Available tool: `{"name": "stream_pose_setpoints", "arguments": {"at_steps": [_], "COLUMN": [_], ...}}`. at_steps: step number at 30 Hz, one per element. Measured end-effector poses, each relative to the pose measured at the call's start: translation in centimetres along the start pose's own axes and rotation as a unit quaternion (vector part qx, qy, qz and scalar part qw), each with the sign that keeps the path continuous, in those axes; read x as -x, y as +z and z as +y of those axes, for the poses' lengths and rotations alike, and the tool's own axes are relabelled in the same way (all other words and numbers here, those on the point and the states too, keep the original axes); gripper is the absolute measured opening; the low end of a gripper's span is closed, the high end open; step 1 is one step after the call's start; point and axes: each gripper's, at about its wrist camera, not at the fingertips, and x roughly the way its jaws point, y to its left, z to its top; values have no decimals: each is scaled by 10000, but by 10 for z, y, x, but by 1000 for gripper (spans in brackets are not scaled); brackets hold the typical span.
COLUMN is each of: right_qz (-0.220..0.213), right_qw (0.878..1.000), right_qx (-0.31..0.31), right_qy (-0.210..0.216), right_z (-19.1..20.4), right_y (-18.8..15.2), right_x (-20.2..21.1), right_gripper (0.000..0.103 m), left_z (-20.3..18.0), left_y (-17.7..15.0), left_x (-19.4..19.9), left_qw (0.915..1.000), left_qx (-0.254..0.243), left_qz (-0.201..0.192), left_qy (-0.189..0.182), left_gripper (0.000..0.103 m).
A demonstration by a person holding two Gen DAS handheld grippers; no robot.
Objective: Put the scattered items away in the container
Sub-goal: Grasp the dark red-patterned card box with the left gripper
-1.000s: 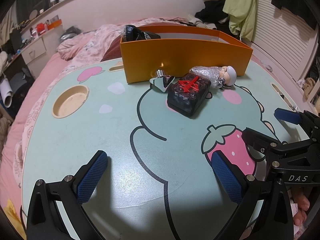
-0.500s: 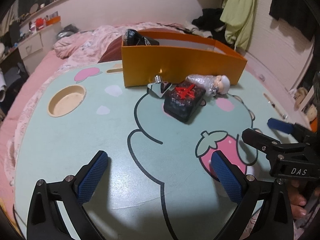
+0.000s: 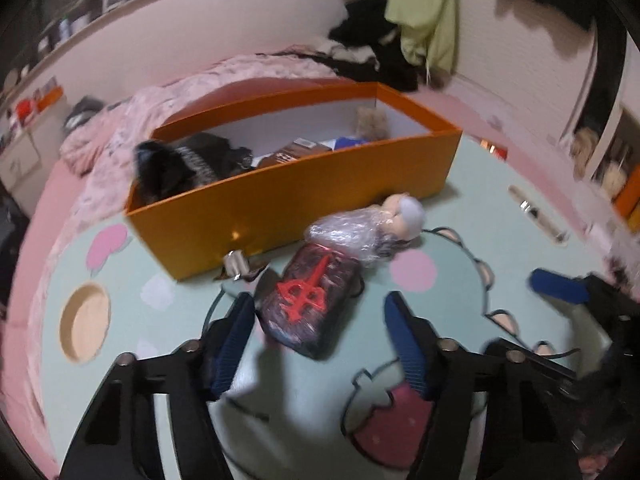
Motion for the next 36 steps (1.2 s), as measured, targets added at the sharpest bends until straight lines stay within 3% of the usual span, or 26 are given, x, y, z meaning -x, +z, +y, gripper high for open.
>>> {"name": "stream_pose_setpoints", "arguments": {"at_steps": [2,8,12,14,15,18,20,21,22,32,36], "right_qz": [0,7,10,13,14,17,15,15,16,32,226], "right_qw": [10000,10000,10000,10000,10000,10000,10000,10000,10000,10000,9994], "right_qx": [4,15,21,25,27,36,35,34,36,56,4], "right_qy": [0,-5,-13,-18,-20,-28,-24,-23,-26,-62,-247], "right_z": [0,-1,-1,-1,-1,-1,-1,-1,-1,0,0], "right_y": [0,0,0,0,0,-1,-1,-1,-1,-2,4], "right_x": [0,0,-1,-1,-1,-1,-1,-1,-1,0,-2], "right_gripper": [103,103,103,103,103,103,103,103,103,103,103], "left_z": [1,3,5,6,6,3,-1,-2,-3,16,21], "left_y": [-2,-32,-58,-63,-62,-53,-51,-52,-53,-82,-89], "left_x": [-3,25,47,50,49,42,34,30,28,54,64], "left_qw": [9999,9980,9975,9978,9980,9983,9988,9991,9994,9952,9935], "left_qx": [16,204,380,418,422,383,289,249,218,751,842], "left_qz": [34,-133,-161,-217,-247,-306,-254,-202,-232,-624,-758], "left_qy": [-108,-581,-575,-458,-413,-305,-317,-290,-169,40,135], "left_gripper": [38,37,38,48,58,60,58,44,38,38,38]}}
